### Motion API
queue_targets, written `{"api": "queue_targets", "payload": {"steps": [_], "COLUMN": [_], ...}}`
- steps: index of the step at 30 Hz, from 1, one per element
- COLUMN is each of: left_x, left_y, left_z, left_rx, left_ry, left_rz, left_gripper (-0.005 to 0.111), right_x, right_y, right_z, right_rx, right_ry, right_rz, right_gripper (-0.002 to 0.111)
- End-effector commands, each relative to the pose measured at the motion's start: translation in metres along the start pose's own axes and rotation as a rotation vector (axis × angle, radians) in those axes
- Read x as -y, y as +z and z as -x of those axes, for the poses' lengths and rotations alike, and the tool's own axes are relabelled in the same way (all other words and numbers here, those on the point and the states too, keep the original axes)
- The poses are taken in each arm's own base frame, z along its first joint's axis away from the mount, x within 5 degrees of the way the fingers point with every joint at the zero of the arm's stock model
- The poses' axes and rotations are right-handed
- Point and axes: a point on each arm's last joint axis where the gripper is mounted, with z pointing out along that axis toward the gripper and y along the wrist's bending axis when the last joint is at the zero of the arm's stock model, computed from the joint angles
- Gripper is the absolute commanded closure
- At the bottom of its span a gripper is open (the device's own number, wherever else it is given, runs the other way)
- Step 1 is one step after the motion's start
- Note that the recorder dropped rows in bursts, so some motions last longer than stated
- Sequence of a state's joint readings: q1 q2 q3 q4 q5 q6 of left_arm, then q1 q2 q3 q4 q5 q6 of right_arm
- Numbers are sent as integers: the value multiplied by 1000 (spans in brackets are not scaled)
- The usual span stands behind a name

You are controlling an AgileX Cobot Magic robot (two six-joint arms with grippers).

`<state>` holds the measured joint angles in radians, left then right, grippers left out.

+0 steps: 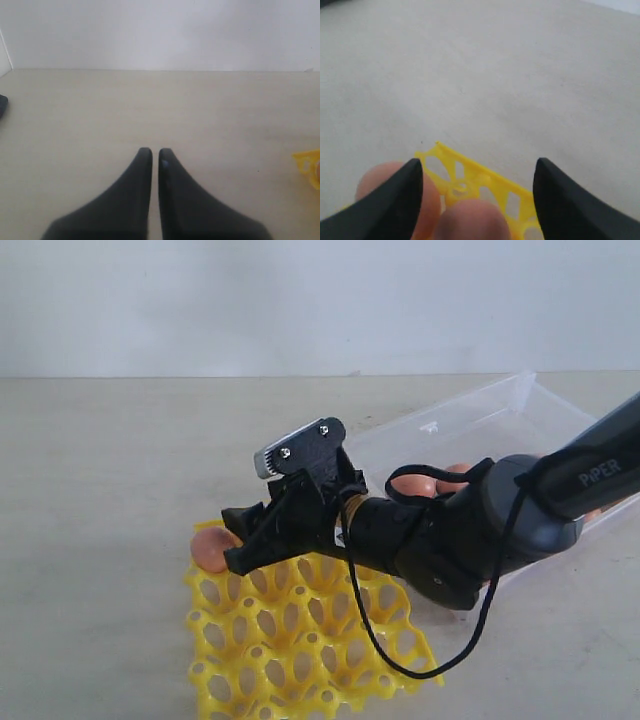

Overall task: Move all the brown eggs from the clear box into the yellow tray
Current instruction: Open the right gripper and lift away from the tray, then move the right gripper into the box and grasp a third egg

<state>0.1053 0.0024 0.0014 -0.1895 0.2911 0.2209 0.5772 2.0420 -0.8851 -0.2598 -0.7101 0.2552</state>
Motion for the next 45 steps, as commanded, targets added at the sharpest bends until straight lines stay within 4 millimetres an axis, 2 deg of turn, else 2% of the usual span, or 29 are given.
{"api": "queue_targets", "payload": {"steps": [1,2,4,6,7,8,9,10,11,12,13,14,15,16,17,19,20,22,25,29,34,39,45], "left_x": [0,0,0,0,0,0,0,0,0,0,0,0,0,0,0,0,0,0,0,0,0,0,0], "left_y": [0,0,0,0,0,0,0,0,0,0,0,0,0,0,0,0,0,0,0,0,0,0,0], "left_z": [1,1,1,1,1,1,1,1,1,1,1,1,1,1,1,1,1,1,1,1,1,1,1], "left_rx": [11,11,11,11,11,11,11,11,11,11,11,11,11,11,11,11,11,11,11,11,11,11,11], "left_ry": [2,2,2,2,2,2,2,2,2,2,2,2,2,2,2,2,2,2,2,2,2,2,2], "left_rz": [3,3,3,3,3,3,3,3,3,3,3,3,3,3,3,3,3,3,3,3,3,3,3], "left_gripper": [103,103,103,103,103,103,103,103,103,103,103,103,103,103,103,103,103,103,103,103,103,103,103], "right_x": [1,5,16,30,35,50,60,83,98,128,145,173,185,201,210,220,224,236,243,241,216,198,194], "right_y": [-16,-26,-43,-69,-81,-103,-113,-135,-145,-162,-170,-177,-179,-180,-178,-172,-171,-166,-161,-157,-138,-109,-106], "right_z": [45,62,85,106,113,118,117,116,117,124,126,124,121,112,101,81,76,71,75,79,78,72,67], "right_rx": [191,256,338,370,333,158,85,-33,-46,-29,-33,-91,-157,-341,-555,-836,-893,-871,-796,-740,-787,-828,-894], "right_ry": [76,142,231,270,246,156,150,207,265,378,424,501,528,573,559,513,482,420,286,316,272,141,108], "right_rz": [-57,-115,-238,-403,-456,-525,-535,-507,-501,-489,-467,-373,-313,-204,-149,-118,-147,-233,-230,-215,-41,4,13], "right_gripper": [52,52,54,67,73,91,98,107,109,106,103,97,93,89,88,88,88,88,88,88,88,88,86]}}
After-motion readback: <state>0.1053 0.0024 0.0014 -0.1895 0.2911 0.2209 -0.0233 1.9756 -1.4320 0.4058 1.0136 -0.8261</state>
